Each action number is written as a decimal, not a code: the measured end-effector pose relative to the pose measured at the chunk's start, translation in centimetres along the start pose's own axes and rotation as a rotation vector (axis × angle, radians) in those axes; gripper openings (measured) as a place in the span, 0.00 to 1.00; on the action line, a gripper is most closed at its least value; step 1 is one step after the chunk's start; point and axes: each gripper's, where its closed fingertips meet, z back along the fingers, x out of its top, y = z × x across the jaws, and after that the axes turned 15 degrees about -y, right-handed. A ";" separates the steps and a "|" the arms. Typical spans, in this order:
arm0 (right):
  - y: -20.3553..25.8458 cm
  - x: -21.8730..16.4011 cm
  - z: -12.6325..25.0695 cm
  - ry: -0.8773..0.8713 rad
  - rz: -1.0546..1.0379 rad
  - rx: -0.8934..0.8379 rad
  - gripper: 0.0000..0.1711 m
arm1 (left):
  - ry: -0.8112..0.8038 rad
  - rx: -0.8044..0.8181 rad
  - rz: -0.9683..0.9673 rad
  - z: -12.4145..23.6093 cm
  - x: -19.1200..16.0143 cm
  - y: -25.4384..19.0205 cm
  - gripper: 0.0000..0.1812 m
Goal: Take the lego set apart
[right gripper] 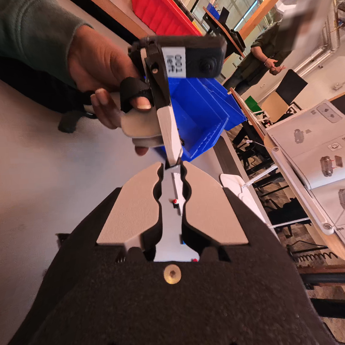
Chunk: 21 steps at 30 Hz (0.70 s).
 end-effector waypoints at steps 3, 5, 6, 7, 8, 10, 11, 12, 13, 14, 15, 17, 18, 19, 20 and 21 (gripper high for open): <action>-0.7 -1.2 0.8 0.061 -0.063 0.029 0.15 | -0.037 0.320 -0.358 2.7 3.6 4.1 0.02; -0.5 -2.0 1.6 0.099 -0.134 0.090 0.15 | -0.012 0.602 -0.609 6.0 6.4 7.0 0.02; -0.3 -2.4 2.0 0.121 -0.164 0.121 0.15 | -0.004 0.712 -0.677 7.5 7.5 8.0 0.02; 0.2 -2.7 2.5 0.144 -0.191 0.167 0.15 | 0.018 0.784 -0.693 8.6 7.9 8.7 0.02; 0.7 -3.1 3.0 0.172 -0.216 0.215 0.15 | 0.046 0.833 -0.680 9.4 7.9 9.5 0.02; 1.8 -4.0 4.1 0.231 -0.250 0.297 0.15 | 0.070 0.918 -0.664 10.7 8.0 10.9 0.05; 2.4 -4.5 4.6 0.260 -0.262 0.333 0.15 | 0.093 0.953 -0.653 11.2 7.8 11.5 0.10; 3.0 -4.9 5.2 0.285 -0.272 0.365 0.15 | 0.108 0.973 -0.645 11.4 7.7 11.9 0.15; 3.6 -5.3 5.7 0.307 -0.284 0.392 0.15 | 0.112 0.982 -0.646 11.4 7.6 12.1 0.18; 4.1 -5.6 6.2 0.325 -0.300 0.417 0.15 | 0.116 0.985 -0.643 11.4 7.6 12.2 0.22; 4.6 -5.8 6.6 0.340 -0.318 0.438 0.15 | 0.119 0.988 -0.634 11.3 7.4 12.4 0.28; 5.1 -6.3 7.2 0.359 -0.347 0.457 0.15 | 0.138 1.009 -0.634 11.5 7.2 12.9 0.38; 5.3 -6.5 7.5 0.365 -0.360 0.464 0.15 | 0.151 1.016 -0.640 11.5 7.0 13.1 0.40; 5.4 -6.7 7.7 0.369 -0.375 0.473 0.15 | 0.158 1.009 -0.640 11.4 6.8 13.2 0.42; 5.5 -6.8 7.9 0.373 -0.390 0.478 0.15 | 0.158 0.995 -0.636 11.2 6.6 13.1 0.43; 5.6 -7.0 8.0 0.374 -0.404 0.483 0.15 | 0.155 0.987 -0.640 11.0 6.6 13.1 0.43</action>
